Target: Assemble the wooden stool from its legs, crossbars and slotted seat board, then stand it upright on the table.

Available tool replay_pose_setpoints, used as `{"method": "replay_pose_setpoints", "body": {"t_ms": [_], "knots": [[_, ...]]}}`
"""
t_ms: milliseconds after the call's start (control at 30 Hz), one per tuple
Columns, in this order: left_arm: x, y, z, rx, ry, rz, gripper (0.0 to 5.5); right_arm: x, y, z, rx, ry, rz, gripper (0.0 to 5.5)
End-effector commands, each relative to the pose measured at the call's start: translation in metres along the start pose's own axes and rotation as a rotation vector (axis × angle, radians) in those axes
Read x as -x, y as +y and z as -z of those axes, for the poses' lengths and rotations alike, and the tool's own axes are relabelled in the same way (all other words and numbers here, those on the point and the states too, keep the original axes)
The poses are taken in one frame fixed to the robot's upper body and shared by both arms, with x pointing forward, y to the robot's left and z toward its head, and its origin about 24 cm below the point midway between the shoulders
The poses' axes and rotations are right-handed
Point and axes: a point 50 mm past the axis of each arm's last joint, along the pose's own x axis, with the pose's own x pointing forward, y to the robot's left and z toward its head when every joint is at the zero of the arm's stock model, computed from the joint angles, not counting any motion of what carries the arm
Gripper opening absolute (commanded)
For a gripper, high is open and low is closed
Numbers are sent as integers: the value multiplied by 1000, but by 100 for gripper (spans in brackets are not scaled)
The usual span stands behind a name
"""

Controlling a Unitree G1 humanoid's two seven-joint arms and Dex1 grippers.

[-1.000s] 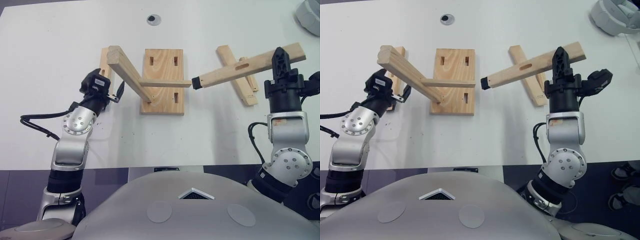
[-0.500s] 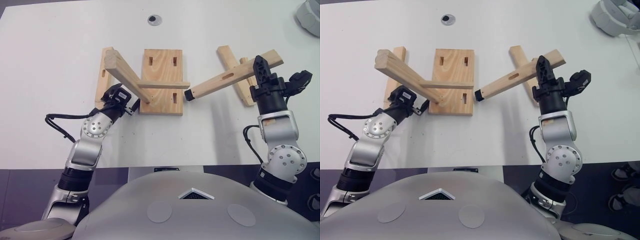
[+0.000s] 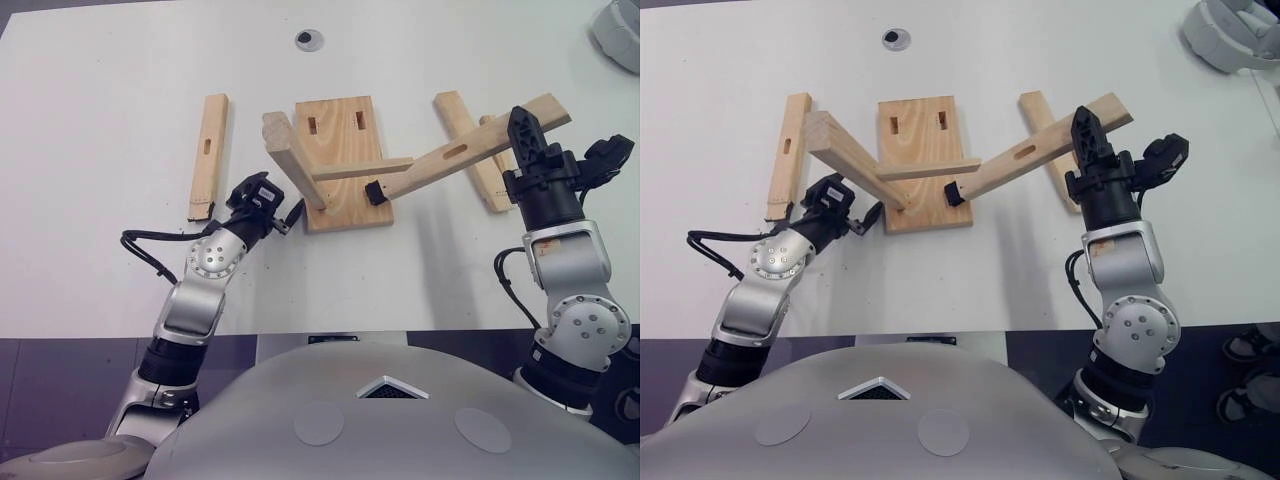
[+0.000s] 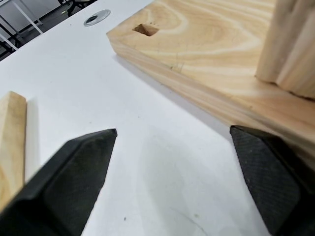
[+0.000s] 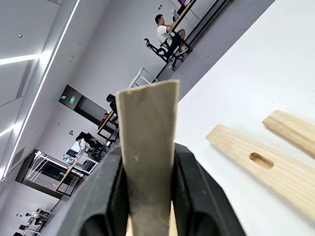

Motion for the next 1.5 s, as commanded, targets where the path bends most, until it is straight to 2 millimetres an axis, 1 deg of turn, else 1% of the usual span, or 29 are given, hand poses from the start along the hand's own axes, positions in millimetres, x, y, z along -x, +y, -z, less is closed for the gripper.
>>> {"method": "replay_pose_setpoints", "body": {"t_ms": [33,167,300,367,467,567,733,867,900,967,1033,1067,1133,1200,1267,1300,1400,1500], "knots": [[-4,-1,-7,-10,-18,4,424,0,2,4,149,-4,12,102],[-3,0,-7,-17,-19,5,424,1,12,3,264,-28,-30,102],[-3,2,-13,-1,-41,-1,424,1,23,11,420,-21,-65,102],[-4,3,-15,8,-52,-6,424,0,23,18,484,5,-75,102],[-4,6,-19,23,-65,-11,424,0,15,25,599,59,-74,102],[-4,7,-21,38,-74,-12,424,-4,9,31,671,109,-48,102],[-6,7,-24,58,-86,-9,424,-15,18,38,785,164,-73,107],[-11,8,-28,75,-117,-7,424,-22,18,42,918,224,-74,110],[-11,11,-30,91,-136,-6,424,-23,17,42,933,230,-72,112],[-10,36,-39,103,-195,-27,424,-25,14,41,942,232,-65,112],[-10,65,-53,87,-269,-10,424,-27,9,39,953,239,-59,113],[-13,78,-61,65,-298,20,424,-29,7,38,972,248,-59,115],[-22,94,-74,6,-332,82,424,-33,2,39,1039,277,-68,116],[-34,97,-87,-5,-374,183,424,-35,-2,41,1092,305,-74,116],[-54,93,-95,-56,-373,310,424,-37,0,45,1090,312,-99,116],[-64,90,-96,-81,-357,375,424,-39,2,47,1070,318,-114,116],[-82,83,-97,-110,-323,544,424,-43,4,53,1041,365,-177,116],[-95,69,-98,-152,-290,703,424,-49,2,50,1028,387,-187,118]]}}
